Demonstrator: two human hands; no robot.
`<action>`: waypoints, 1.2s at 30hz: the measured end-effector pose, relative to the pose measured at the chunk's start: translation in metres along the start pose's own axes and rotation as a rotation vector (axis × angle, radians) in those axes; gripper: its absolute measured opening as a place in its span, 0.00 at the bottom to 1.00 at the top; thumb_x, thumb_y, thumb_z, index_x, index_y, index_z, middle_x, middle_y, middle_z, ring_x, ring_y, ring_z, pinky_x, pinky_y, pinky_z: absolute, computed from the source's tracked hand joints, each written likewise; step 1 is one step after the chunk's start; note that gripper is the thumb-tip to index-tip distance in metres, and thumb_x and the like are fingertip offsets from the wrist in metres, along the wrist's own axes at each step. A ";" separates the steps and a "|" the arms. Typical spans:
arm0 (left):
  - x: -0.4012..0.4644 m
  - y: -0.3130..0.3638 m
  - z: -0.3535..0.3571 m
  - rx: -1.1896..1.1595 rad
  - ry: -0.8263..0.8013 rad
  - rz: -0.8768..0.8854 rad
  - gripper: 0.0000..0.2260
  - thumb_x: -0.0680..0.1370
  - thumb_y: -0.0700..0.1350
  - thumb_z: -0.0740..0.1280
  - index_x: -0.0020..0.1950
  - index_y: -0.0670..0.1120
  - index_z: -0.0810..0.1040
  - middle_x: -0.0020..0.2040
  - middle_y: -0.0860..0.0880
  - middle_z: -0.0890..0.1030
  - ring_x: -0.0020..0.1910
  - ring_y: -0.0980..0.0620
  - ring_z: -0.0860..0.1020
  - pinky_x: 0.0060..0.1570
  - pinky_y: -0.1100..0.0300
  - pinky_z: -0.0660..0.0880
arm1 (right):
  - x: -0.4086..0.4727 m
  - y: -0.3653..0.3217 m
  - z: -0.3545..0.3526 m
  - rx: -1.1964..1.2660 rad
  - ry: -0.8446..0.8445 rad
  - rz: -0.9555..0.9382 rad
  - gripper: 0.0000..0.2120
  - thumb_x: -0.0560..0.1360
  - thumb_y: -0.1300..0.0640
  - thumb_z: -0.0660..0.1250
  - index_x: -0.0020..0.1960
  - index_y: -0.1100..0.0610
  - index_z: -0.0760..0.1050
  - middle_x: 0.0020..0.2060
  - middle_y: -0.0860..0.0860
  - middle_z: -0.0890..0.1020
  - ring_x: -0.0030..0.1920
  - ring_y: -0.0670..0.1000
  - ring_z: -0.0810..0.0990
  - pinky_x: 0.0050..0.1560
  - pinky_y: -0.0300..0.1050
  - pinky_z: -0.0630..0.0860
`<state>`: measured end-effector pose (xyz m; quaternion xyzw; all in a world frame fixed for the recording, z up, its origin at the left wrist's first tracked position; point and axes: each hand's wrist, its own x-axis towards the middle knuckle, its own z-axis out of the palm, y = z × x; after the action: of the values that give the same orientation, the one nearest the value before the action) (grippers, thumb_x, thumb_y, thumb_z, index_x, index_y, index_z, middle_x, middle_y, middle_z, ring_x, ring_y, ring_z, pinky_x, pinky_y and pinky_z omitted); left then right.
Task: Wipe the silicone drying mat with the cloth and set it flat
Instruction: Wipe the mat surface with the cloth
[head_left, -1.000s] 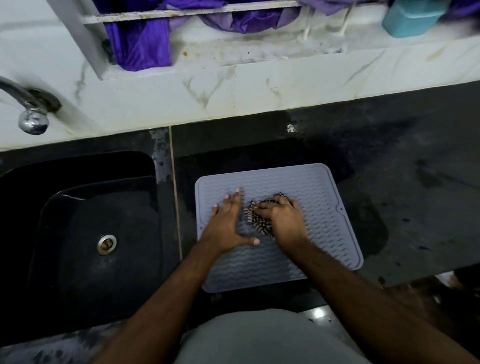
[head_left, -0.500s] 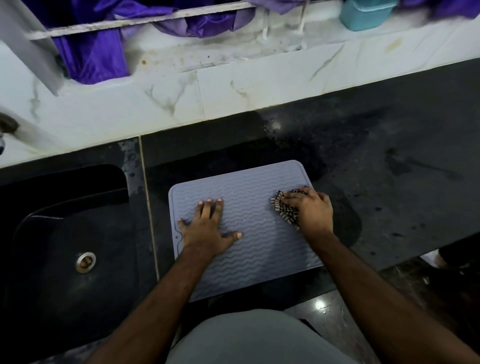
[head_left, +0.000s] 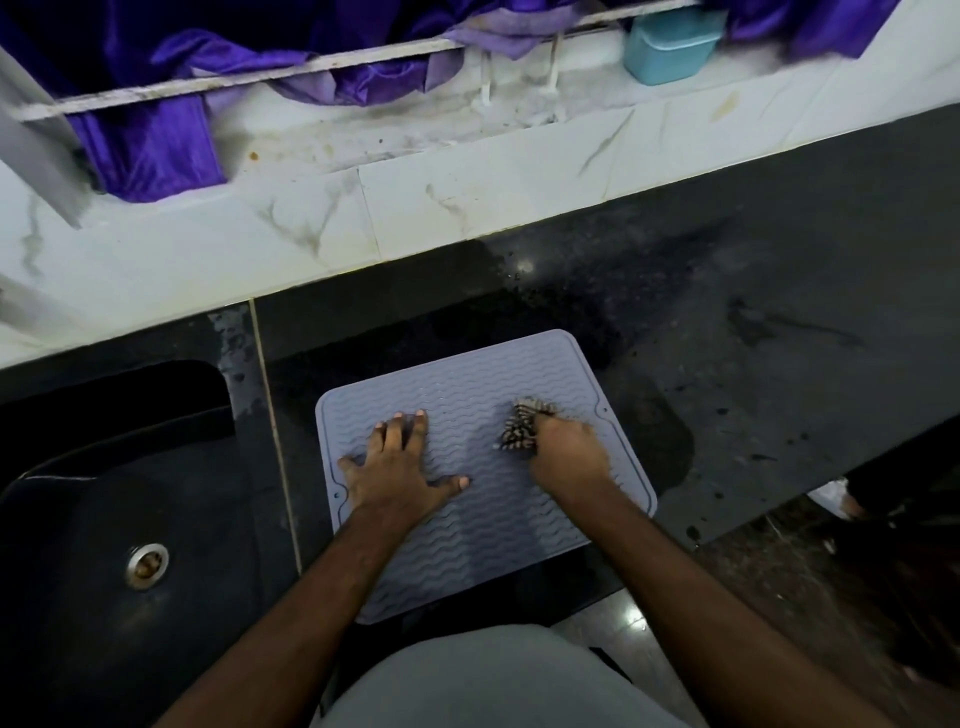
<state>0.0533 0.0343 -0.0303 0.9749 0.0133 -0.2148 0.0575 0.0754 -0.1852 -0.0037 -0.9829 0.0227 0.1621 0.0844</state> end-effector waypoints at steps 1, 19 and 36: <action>0.000 -0.001 0.000 -0.004 0.003 0.006 0.50 0.68 0.81 0.54 0.82 0.58 0.40 0.82 0.50 0.48 0.80 0.45 0.49 0.69 0.31 0.58 | -0.003 -0.006 0.001 0.069 -0.015 -0.024 0.16 0.74 0.61 0.62 0.61 0.57 0.75 0.53 0.58 0.82 0.54 0.61 0.80 0.55 0.53 0.79; -0.042 -0.112 0.016 -0.181 0.112 -0.070 0.47 0.69 0.74 0.66 0.82 0.56 0.54 0.82 0.49 0.55 0.80 0.44 0.53 0.77 0.41 0.52 | -0.005 -0.119 0.013 1.162 -0.194 -0.140 0.22 0.72 0.56 0.76 0.64 0.51 0.75 0.56 0.48 0.83 0.57 0.48 0.81 0.62 0.50 0.77; -0.039 -0.115 0.025 -0.164 0.009 -0.138 0.47 0.71 0.74 0.63 0.81 0.61 0.43 0.82 0.52 0.35 0.79 0.43 0.32 0.77 0.39 0.37 | -0.020 -0.176 0.058 0.622 -0.063 -0.287 0.28 0.71 0.50 0.76 0.66 0.58 0.73 0.58 0.53 0.82 0.58 0.53 0.80 0.59 0.44 0.75</action>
<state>0.0011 0.1459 -0.0490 0.9646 0.0981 -0.2123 0.1221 0.0506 -0.0017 -0.0234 -0.8978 -0.0701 0.1643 0.4025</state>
